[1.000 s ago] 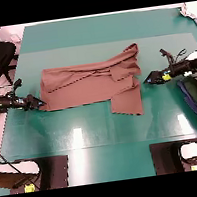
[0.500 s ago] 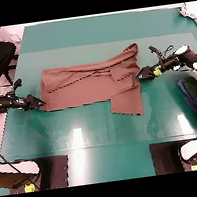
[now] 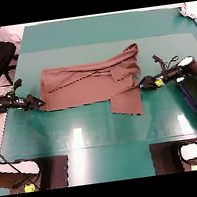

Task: Fold the shirts.

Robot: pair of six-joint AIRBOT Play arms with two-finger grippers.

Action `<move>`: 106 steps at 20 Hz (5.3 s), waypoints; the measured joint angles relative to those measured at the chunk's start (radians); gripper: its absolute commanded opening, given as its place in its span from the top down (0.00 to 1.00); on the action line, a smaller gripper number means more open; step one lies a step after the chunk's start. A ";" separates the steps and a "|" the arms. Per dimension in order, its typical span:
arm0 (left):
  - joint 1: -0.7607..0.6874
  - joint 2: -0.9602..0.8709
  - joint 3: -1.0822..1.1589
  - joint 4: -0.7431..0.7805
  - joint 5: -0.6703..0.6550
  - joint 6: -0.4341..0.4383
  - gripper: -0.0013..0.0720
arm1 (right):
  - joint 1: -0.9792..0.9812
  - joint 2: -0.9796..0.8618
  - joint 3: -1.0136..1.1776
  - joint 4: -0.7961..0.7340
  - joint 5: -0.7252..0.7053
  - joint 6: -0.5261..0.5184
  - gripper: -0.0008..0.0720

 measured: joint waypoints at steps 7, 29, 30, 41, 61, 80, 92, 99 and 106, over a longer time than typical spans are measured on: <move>0.000 0.000 0.000 -0.003 -0.001 0.000 0.95 | 0.079 0.003 -0.055 0.051 -0.083 -0.005 0.45; 0.001 0.750 0.035 -0.634 -0.108 0.026 0.96 | 0.068 0.749 0.181 0.101 -0.197 0.008 0.97; 0.001 0.798 0.059 -0.651 -0.088 0.021 0.96 | 0.068 0.791 0.206 0.099 -0.215 0.008 0.97; 0.001 0.976 0.618 -0.671 0.095 0.000 0.96 | 0.068 1.150 0.458 -0.060 -0.429 0.000 0.96; 0.001 0.969 -0.167 -0.362 0.294 0.069 0.95 | 0.089 0.653 0.203 -0.040 -0.320 -0.072 0.96; -0.124 0.307 -0.185 -0.797 0.426 0.623 0.95 | 0.089 0.211 0.216 0.073 -0.425 -0.218 0.96; -0.183 0.222 -0.071 -0.447 0.477 0.443 0.95 | 0.013 0.187 0.181 0.068 -0.307 -0.216 0.97; -0.186 0.221 -0.069 -0.308 0.450 0.393 0.95 | 0.006 0.189 0.070 0.066 -0.283 -0.204 0.97; -0.214 0.220 -0.069 -0.143 0.452 0.353 0.95 | 0.005 0.189 -0.016 0.065 -0.286 -0.203 0.96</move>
